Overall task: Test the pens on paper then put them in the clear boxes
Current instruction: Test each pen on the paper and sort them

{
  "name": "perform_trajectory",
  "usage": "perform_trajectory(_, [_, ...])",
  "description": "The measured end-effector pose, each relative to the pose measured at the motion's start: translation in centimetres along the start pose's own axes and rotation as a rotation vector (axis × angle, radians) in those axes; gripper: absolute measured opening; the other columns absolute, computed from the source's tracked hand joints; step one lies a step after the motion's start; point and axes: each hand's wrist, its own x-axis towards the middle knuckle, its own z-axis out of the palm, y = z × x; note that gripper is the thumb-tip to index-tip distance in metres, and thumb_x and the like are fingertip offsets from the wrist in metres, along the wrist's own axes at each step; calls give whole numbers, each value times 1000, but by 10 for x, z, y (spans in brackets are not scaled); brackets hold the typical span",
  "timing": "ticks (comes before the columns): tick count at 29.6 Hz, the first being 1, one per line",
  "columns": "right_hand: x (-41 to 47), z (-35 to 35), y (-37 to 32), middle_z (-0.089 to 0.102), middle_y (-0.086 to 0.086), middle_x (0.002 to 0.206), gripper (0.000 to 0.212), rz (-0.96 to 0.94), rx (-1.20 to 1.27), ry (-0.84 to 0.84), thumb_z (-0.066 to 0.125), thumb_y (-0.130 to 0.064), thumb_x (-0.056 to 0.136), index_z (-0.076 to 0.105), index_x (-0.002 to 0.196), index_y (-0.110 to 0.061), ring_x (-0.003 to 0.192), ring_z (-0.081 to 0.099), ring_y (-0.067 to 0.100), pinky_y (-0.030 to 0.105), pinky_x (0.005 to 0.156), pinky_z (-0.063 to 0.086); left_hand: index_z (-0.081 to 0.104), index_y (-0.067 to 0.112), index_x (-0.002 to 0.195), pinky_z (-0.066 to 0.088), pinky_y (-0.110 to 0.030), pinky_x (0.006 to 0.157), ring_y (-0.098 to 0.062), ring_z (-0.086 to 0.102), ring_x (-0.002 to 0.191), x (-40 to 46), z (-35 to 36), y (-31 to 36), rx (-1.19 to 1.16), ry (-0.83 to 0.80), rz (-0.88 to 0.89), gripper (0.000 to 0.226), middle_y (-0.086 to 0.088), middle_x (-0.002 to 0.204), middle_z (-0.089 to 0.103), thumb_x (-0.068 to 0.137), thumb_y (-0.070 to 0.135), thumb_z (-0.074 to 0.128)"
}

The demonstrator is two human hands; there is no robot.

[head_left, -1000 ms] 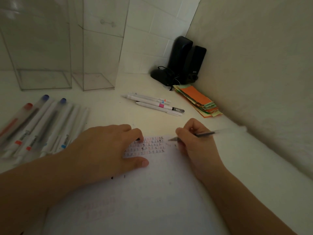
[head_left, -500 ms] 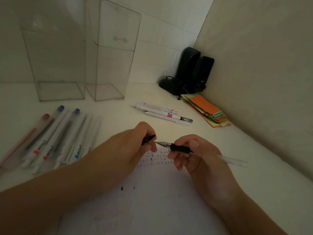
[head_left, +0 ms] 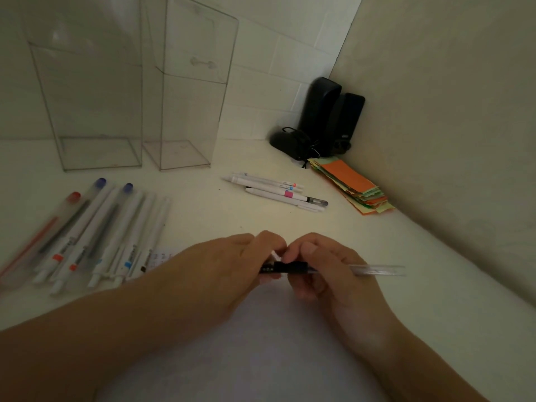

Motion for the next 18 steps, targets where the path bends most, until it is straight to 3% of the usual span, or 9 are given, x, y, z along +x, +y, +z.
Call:
perform_trajectory(2, [0, 4, -3, 56, -6, 56, 22, -22, 48, -14, 46, -22, 83, 63, 69, -18, 46, 43, 10, 17, 46, 35, 39, 23, 106, 41, -6, 46, -4, 57, 73, 1, 0, 5, -6, 25, 30, 26, 8, 77, 65, 86, 38, 35])
perform_trajectory(6, [0, 8, -2, 51, -6, 51, 25, -4, 115, 11, 41, -21, 86, 58, 68, -22, 42, 40, 11, 20, 42, 32, 39, 21, 107, 26, 7, 48, -3, 54, 74, 3, -4, 8, -3, 47, 27, 29, 13, 72, 63, 82, 37, 37])
perform_trajectory(9, [2, 11, 1, 52, -2, 49, 22, 79, 150, 24, 45, -28, 84, 57, 66, -23, 40, 40, 12, 22, 41, 28, 35, 26, 107, 31, 0, 46, -5, 52, 58, 1, -8, 11, 0, -18, -24, 31, 18, 67, 52, 83, 44, 32])
perform_trajectory(11, [5, 11, 0, 55, 0, 51, 19, 155, 145, 42, 57, -41, 76, 59, 73, -23, 41, 41, 10, 20, 40, 30, 28, 33, 110, 32, -8, 45, -5, 52, 52, -1, -8, 13, -12, -32, -79, 33, 13, 65, 58, 83, 50, 22])
perform_trajectory(14, [9, 6, -3, 56, -1, 53, 48, 232, 17, 146, 71, -52, 68, 58, 103, -22, 43, 41, 8, 16, 42, 34, 38, 29, 101, 19, -8, 35, -7, 37, 31, 1, -16, 6, 174, 8, -138, 20, 9, 43, 44, 85, 36, 29])
perform_trajectory(16, [10, 1, -5, 57, -2, 53, 38, 240, -126, 213, 65, -44, 75, 57, 107, -25, 45, 41, 8, 16, 45, 36, 39, 29, 93, 21, -16, 29, -6, 30, 27, 2, -21, -7, 270, 112, -201, 11, 10, 39, 32, 84, 29, 32])
perform_trajectory(18, [9, -3, -9, 57, -2, 53, 19, 226, -197, 262, 60, -27, 84, 60, 103, -24, 49, 41, 10, 18, 47, 36, 42, 29, 105, 28, -21, 36, -7, 32, 35, -1, -24, -16, 404, 77, -305, 20, 10, 44, 31, 89, 29, 30])
